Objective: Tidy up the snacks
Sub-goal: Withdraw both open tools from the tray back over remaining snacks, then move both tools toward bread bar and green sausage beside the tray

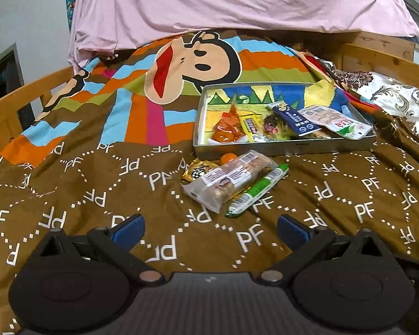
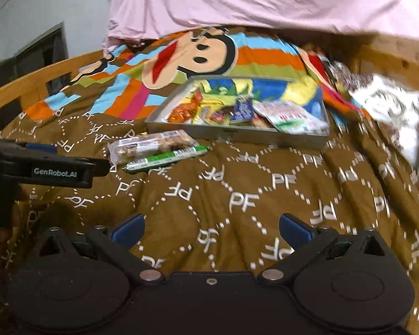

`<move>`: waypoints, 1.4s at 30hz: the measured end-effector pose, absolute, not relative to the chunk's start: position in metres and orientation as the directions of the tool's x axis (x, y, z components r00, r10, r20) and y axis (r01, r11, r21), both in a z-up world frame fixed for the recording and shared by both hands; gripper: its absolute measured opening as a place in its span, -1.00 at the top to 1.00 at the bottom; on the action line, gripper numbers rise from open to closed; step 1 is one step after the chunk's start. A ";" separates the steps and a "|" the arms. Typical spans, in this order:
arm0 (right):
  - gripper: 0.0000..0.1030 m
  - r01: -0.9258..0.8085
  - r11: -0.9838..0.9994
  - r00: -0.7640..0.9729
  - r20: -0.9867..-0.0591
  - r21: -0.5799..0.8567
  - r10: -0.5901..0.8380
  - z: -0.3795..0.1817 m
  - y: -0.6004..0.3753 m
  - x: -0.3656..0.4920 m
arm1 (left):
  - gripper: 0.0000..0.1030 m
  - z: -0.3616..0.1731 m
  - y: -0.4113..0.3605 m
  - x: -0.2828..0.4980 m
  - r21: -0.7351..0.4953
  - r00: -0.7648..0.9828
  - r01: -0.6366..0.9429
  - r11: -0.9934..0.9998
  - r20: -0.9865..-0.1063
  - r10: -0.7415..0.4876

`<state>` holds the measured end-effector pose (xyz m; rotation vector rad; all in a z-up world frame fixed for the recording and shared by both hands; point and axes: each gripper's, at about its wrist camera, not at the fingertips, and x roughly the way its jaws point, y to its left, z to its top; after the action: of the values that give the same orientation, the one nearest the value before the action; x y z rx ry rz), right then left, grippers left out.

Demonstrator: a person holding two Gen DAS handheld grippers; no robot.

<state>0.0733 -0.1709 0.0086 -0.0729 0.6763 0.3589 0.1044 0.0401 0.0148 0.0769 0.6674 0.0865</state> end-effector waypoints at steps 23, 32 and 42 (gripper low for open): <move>-0.99 -0.468 0.884 0.732 -0.568 -0.019 0.375 0.005 -0.076 0.110 | -0.99 0.011 0.111 0.112 0.140 0.765 -0.134 0.981 -0.615 0.192; -0.99 -0.489 0.872 0.703 -0.590 0.001 0.396 -0.015 -0.045 0.135 | -0.99 0.019 0.130 0.138 0.114 0.778 -0.117 0.987 -0.607 0.163; -0.98 -0.425 0.897 0.750 -0.602 -0.124 0.272 -0.039 -0.023 0.167 | -0.99 0.027 0.122 0.180 0.058 0.808 0.021 0.998 -0.589 0.017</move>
<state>0.1670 -0.0228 -0.0387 -0.2612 0.6133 0.3853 0.1804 0.1220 0.0265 0.0626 0.6298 -0.0024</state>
